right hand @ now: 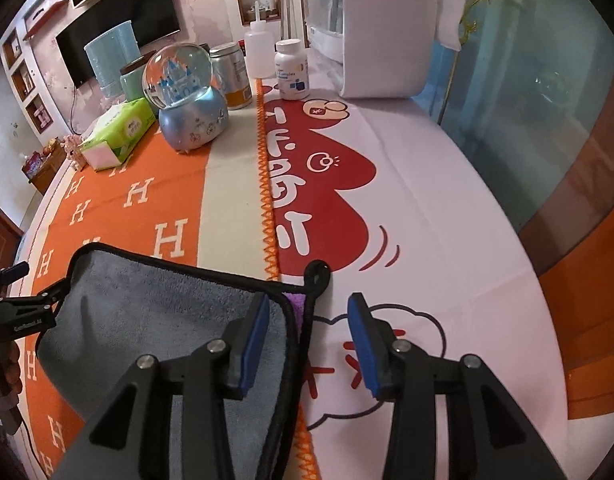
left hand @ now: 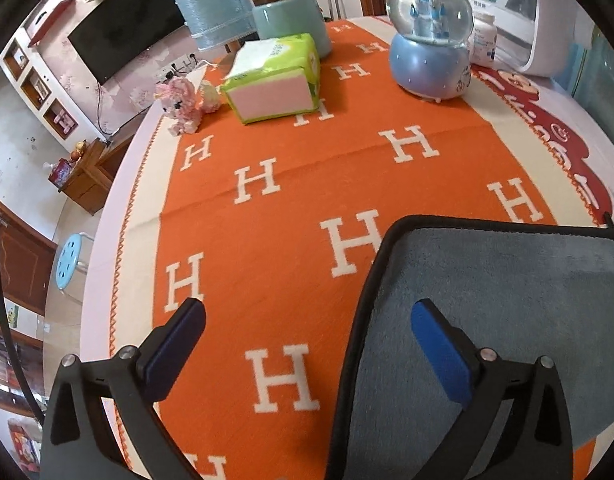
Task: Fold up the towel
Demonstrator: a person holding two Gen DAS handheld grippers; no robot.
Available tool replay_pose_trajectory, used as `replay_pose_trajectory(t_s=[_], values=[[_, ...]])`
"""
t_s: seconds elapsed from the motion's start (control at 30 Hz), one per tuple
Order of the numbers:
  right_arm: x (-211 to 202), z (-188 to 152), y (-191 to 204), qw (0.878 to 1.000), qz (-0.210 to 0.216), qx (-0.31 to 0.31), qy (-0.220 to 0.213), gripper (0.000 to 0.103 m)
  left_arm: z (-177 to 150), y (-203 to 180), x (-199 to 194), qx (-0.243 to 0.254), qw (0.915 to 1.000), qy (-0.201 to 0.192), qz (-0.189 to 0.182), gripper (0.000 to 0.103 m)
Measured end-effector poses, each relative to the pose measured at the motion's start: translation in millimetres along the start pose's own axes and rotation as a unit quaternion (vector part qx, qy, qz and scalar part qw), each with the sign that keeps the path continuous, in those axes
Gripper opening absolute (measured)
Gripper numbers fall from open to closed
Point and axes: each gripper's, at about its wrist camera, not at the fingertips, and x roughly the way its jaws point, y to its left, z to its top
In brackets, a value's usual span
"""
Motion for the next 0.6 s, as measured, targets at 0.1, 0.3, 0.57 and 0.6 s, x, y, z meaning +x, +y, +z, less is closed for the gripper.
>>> replay_pose_trajectory(t_s=[0.1,0.3,0.57,0.6], values=[[-8.0,-5.7,3.2,1.000,-0.002,-0.004,0.001,0.041,-5.3,4.0,-17.1,-0.007,0.9999,-0.011,-0.008,0.102],[-32.8,-27.2,20.1,1.000,-0.010,-0.029,0.002,0.041,-24.2,14.8,-60.7,-0.030,0.9988,-0.026,-0.029,0.102],[-94.7,-75.2,55.5,0.998,0.005,-0.057,-0.011,0.041,-80.3,25.6,-129.9,-0.061,0.9960,-0.037,-0.053,0.102],[-101.8,-81.0,59.1,0.998,0.010,-0.058,-0.012,0.041,-87.5,26.3,-137.3,-0.064,0.9956,-0.038,-0.056,0.102]])
